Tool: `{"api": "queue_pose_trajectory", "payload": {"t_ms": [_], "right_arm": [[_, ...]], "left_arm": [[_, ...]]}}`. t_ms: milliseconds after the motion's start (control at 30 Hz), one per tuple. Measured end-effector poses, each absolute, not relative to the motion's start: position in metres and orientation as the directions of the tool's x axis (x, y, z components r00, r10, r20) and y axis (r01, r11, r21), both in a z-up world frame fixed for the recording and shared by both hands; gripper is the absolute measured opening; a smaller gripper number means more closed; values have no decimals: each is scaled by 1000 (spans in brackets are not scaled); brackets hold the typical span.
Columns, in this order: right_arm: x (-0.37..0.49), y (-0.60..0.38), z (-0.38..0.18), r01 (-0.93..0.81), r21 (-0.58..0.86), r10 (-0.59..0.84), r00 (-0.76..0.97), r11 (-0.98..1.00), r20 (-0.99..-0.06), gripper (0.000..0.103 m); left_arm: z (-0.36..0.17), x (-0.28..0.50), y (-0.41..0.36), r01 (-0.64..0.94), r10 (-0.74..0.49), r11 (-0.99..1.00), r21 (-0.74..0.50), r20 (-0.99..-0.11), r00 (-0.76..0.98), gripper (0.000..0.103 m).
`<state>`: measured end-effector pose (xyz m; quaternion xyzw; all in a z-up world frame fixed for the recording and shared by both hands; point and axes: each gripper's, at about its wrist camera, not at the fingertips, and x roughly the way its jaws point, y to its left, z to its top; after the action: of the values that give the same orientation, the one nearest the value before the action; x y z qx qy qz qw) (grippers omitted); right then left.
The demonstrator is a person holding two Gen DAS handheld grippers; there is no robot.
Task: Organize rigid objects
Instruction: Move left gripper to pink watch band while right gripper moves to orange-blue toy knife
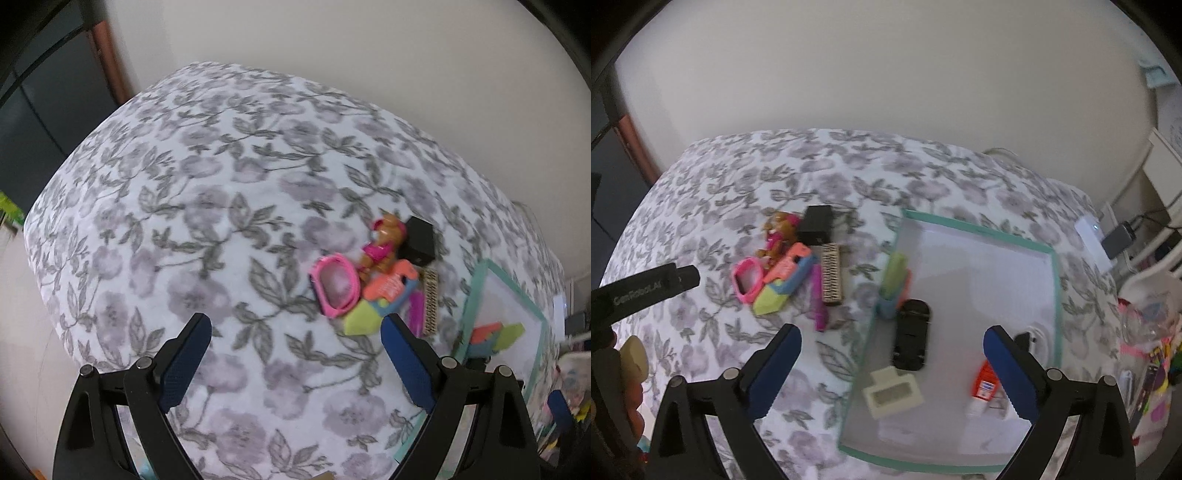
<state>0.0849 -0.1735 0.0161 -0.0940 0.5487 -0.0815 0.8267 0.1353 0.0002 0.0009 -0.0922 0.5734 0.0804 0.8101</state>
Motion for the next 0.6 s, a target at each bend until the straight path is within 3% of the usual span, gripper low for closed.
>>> {"api": "queue_pose_trajectory", "payload": {"t_ms": [600], "right_arm": [[114, -102, -16, -120, -204, -142, 392, 972, -909, 101]], "left_arm": [[-25, 152, 49, -352, 49, 935, -51, -962, 270, 93]]}}
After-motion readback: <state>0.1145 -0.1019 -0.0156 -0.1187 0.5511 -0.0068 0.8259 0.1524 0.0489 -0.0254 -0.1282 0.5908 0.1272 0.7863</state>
